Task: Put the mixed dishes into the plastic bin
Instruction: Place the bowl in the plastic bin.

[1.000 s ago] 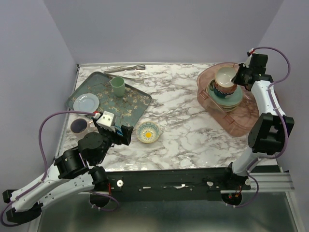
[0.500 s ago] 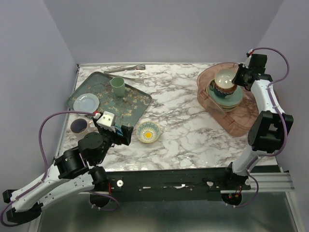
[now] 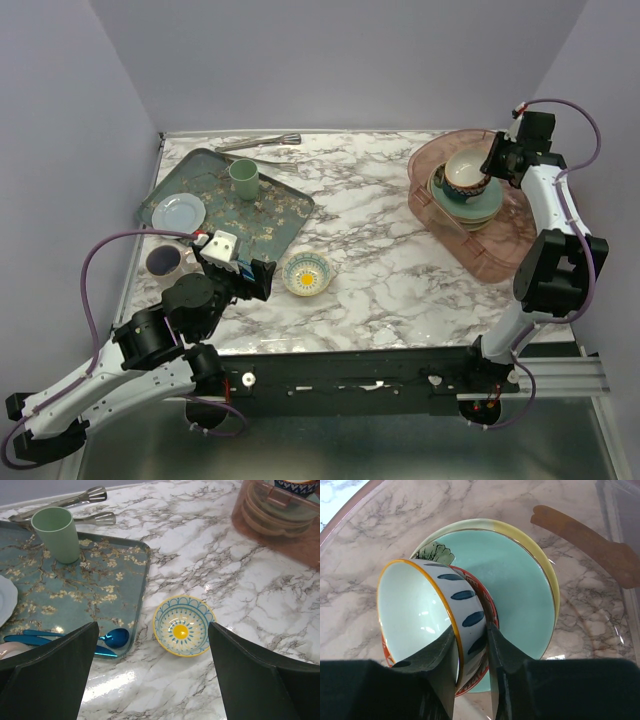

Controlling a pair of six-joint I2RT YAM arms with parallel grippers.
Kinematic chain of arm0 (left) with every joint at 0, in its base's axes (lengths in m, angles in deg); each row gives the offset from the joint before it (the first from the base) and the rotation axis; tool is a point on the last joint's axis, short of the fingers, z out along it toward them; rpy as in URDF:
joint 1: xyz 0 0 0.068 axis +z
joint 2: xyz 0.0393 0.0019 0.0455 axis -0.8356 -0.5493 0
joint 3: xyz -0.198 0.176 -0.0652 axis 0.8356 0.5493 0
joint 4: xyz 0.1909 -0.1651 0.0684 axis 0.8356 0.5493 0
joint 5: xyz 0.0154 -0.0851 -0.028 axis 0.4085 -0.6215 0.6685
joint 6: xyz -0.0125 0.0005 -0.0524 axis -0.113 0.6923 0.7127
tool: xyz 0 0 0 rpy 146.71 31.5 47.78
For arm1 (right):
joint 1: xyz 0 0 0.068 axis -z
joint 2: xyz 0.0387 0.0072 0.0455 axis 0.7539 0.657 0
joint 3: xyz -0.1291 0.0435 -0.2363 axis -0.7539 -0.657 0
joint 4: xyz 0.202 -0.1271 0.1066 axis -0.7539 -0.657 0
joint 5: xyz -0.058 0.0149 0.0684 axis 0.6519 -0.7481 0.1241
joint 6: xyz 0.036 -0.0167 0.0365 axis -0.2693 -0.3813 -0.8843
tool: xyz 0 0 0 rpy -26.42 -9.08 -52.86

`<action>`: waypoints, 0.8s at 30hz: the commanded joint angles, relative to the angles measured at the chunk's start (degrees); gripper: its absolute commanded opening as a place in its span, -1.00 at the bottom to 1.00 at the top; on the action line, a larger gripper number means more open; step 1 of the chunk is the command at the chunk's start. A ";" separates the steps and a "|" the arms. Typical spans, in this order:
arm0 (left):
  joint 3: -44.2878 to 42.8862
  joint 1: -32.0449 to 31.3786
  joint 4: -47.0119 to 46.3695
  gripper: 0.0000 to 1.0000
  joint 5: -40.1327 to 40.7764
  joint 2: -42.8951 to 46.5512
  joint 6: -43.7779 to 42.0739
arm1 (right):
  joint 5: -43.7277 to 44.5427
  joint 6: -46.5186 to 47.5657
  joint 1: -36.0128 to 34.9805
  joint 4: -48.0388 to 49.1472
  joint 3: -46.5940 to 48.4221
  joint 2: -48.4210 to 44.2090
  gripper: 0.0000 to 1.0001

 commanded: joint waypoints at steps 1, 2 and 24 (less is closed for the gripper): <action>0.56 0.49 -0.80 0.97 0.43 0.41 -0.53 | -1.21 1.19 0.33 0.26 2.43 -1.39 -0.27; 0.56 0.49 -0.80 0.97 0.35 0.32 -0.61 | -1.38 1.36 0.33 0.26 2.43 -1.65 -0.22; 0.65 1.19 -0.89 0.97 -0.53 0.32 -0.44 | 0.90 2.60 0.33 1.66 -2.84 -7.10 0.02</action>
